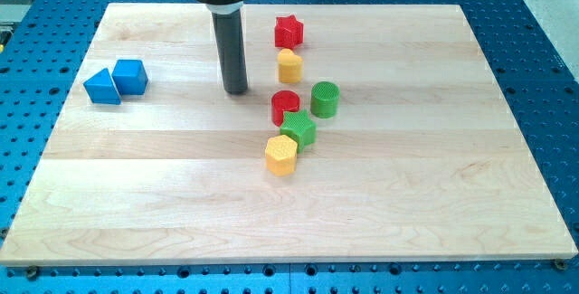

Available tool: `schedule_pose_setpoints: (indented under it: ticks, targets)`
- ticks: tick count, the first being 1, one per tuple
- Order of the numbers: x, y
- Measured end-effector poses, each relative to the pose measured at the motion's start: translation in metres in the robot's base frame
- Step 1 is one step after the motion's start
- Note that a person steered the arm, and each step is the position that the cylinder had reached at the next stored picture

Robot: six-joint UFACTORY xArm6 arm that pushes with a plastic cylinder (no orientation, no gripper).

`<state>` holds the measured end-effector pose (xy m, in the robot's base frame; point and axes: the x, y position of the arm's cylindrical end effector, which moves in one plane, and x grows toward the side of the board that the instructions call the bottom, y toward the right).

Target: Keep arm on right to red star

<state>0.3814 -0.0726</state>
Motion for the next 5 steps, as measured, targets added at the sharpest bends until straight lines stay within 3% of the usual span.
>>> schedule_pose_setpoints:
  ticks: [1, 3, 5]
  targets:
    - [0.000, 0.000]
    - [-0.004, 0.078]
    - [-0.012, 0.103]
